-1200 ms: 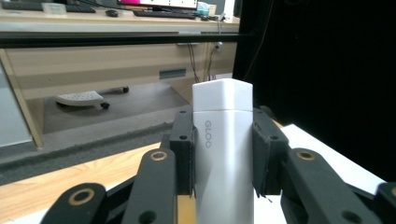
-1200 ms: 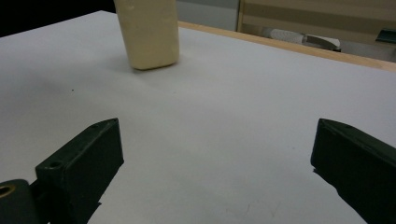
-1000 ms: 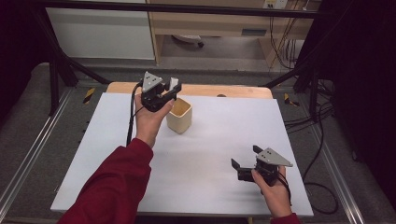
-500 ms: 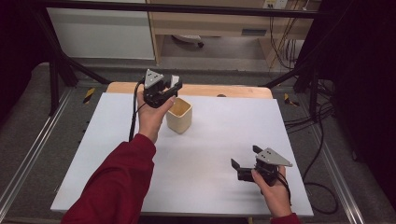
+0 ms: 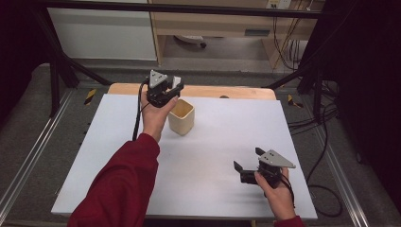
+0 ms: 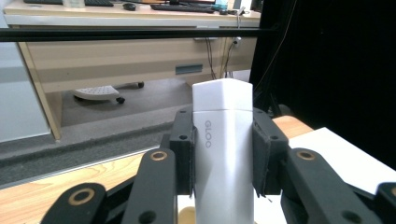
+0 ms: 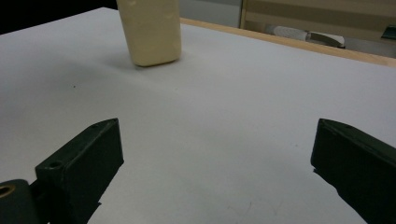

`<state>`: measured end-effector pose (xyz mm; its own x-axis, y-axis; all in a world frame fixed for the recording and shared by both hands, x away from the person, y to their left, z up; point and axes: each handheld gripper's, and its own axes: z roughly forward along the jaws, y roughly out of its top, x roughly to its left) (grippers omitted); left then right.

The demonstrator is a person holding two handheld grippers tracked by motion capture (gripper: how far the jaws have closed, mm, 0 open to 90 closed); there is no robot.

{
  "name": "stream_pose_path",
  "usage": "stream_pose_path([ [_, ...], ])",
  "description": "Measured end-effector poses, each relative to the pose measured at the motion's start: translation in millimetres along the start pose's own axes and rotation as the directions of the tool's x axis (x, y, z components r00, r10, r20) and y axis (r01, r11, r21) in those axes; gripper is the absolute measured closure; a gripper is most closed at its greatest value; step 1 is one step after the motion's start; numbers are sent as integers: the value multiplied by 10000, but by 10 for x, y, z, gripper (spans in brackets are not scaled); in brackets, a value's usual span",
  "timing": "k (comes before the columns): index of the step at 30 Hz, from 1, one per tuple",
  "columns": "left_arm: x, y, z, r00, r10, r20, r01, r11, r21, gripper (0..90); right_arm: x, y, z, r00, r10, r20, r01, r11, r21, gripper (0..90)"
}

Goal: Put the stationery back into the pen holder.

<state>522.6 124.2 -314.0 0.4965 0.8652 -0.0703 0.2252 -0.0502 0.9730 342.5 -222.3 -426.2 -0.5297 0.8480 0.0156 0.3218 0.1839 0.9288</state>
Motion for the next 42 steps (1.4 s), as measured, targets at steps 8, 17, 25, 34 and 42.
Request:
stream_pose_path([
  [8,42,-69,56,9998,-220,26,220,9996,162,664,26,1,15,10000,-74,-56,74,10000,53,28],
  [17,80,-177,107,9991,-408,-131,412,9987,301,664,21,1,22,9998,-118,-157,119,9999,88,28],
  [25,48,-217,131,9996,-281,10,281,9988,389,664,33,1,28,9998,-97,-200,100,9999,141,28],
  [34,12,-293,172,9997,-257,24,255,9980,570,664,44,-2,33,9995,-105,-291,112,9997,208,27],
  [42,9,-401,203,9996,-277,59,273,9976,642,663,48,-3,36,9995,-92,-292,98,9997,225,27],
])
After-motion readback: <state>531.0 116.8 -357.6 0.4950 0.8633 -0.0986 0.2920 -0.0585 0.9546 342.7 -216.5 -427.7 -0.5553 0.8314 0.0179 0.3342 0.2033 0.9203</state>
